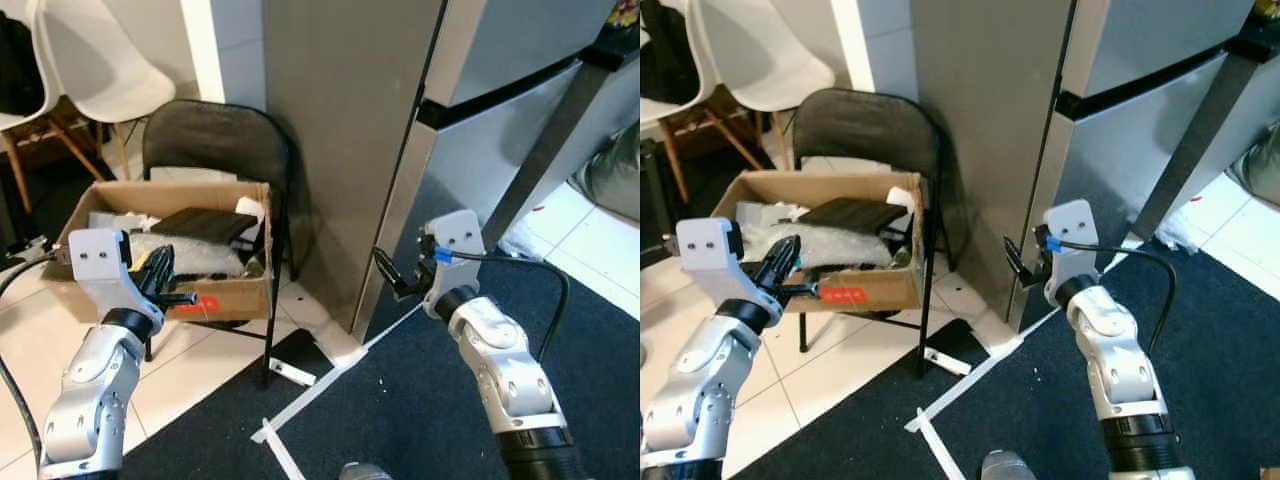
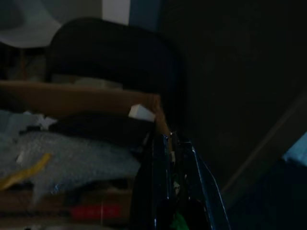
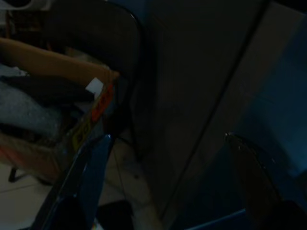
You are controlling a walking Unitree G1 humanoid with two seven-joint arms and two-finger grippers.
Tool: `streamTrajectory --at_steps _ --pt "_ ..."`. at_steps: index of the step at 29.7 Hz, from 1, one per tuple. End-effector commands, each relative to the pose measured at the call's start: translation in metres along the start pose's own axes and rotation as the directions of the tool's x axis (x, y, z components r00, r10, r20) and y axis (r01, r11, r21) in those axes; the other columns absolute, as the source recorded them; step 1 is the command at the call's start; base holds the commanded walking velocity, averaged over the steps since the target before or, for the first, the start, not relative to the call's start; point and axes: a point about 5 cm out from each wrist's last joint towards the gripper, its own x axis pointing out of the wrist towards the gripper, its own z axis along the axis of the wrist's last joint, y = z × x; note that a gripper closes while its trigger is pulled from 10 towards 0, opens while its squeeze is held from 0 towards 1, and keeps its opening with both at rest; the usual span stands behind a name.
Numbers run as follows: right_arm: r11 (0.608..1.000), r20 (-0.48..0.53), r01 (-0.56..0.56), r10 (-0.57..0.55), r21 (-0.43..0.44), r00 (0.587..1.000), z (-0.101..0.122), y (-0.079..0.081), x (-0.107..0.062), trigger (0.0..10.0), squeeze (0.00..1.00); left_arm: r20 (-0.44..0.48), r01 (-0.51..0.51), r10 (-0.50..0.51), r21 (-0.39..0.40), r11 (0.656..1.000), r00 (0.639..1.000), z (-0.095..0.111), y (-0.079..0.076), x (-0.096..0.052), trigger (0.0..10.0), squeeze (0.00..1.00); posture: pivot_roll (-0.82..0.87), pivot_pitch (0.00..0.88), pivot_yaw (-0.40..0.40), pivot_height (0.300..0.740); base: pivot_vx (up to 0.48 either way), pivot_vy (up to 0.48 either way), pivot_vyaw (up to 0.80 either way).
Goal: Picking trash to rubbish bin
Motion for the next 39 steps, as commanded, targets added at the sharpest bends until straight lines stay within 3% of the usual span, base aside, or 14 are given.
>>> streamTrajectory --at_steps 1,23,25,29,39 --pt "1.000 0.016 -0.015 0.015 0.000 1.000 0.0029 0.0052 0.0014 10.0 0.00 0.010 -0.019 0.019 0.010 1.000 1.000 0.0023 0.0059 -0.0042 10.0 0.00 -0.13 0.000 0.023 0.740 0.371 0.000 0.00" --pt "1.000 0.001 -0.019 0.019 -0.021 1.000 0.0016 0.0052 0.0007 10.0 0.00 0.011 -0.017 0.016 0.009 1.000 1.000 0.0020 0.0057 -0.0045 10.0 0.00 -0.12 0.000 0.016 0.740 0.374 0.000 0.00" --pt "0.998 -0.020 -0.024 0.023 -0.058 1.000 0.0002 0.0056 0.0018 10.0 0.00 0.015 -0.016 0.016 0.000 1.000 1.000 0.0024 0.0050 -0.0041 10.0 0.00 -0.12 0.000 0.013 0.740 0.375 0.000 0.77" --pt "0.998 -0.017 -0.032 0.031 -0.050 0.999 0.0003 0.0061 0.0022 10.0 0.00 0.017 -0.015 0.015 -0.004 1.000 1.000 0.0027 0.0047 -0.0039 10.0 0.00 -0.12 0.000 0.011 0.740 0.375 0.000 0.77" --pt "0.999 -0.017 -0.022 0.021 -0.036 1.000 0.0006 0.0040 0.0014 10.0 0.00 0.016 -0.013 0.014 -0.017 1.000 1.000 0.0027 0.0044 -0.0033 10.0 0.00 -0.13 0.000 0.009 0.740 0.373 0.000 0.00"
